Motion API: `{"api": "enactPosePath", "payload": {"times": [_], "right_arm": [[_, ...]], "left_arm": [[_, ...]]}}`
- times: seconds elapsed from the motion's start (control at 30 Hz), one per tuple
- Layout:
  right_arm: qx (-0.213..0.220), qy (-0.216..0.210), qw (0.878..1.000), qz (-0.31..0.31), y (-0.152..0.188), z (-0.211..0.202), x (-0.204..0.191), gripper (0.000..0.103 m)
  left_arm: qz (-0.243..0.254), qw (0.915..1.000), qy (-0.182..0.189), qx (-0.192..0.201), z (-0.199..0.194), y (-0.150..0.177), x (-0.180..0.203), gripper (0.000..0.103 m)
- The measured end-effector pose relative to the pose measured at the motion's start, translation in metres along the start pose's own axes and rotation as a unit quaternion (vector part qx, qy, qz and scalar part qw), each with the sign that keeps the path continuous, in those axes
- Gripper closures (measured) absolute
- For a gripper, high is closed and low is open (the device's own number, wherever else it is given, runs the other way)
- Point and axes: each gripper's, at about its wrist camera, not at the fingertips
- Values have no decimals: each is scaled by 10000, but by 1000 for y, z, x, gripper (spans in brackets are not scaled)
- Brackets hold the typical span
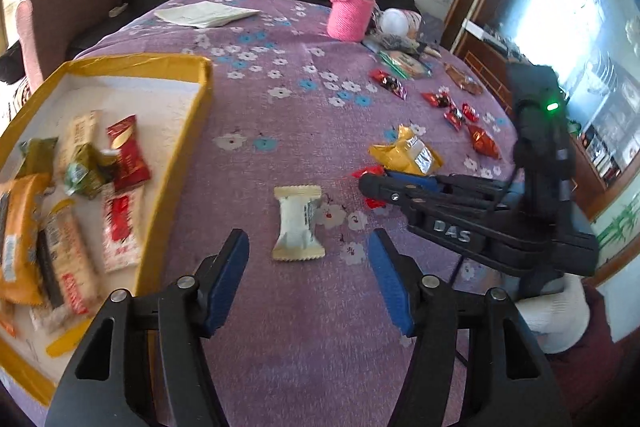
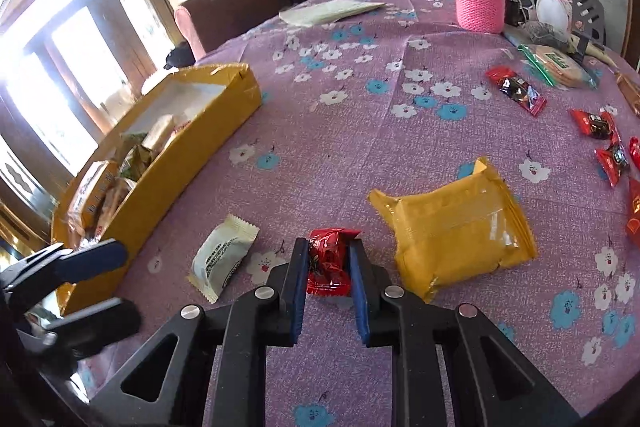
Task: Organize snacks
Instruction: 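Grasp the white-wrapped snack with the left gripper while the right holds the candy, then carry both snacks into the tray and open both grippers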
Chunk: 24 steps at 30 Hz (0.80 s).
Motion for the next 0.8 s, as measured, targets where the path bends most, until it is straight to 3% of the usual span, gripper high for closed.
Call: {"api": "enactPosePath", "payload": {"times": [0.23, 0.37, 0.57, 0.8], "right_arm": [[284, -182, 9994, 60, -1, -13, 3, 83], [241, -261, 9993, 81, -1, -10, 5, 83], [292, -299, 9991, 101, 0, -11, 7, 83], [397, -268, 9988, 94, 1, -12, 4, 83]], "left_arm": [[210, 9987, -68, -459, 39, -21, 5, 63], [218, 9987, -211, -421, 45, -24, 3, 84], [-151, 9995, -60, -274, 37, -19, -11, 86], [-485, 9980, 148, 366, -27, 0, -32, 86]]}}
Point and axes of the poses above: each gripper's, at about its wrist camera, not at the fingertips, and z roughly the way its jaws point, x to its right, y to its underside, and after that the axes turned 12 degrees about -x, right-handed
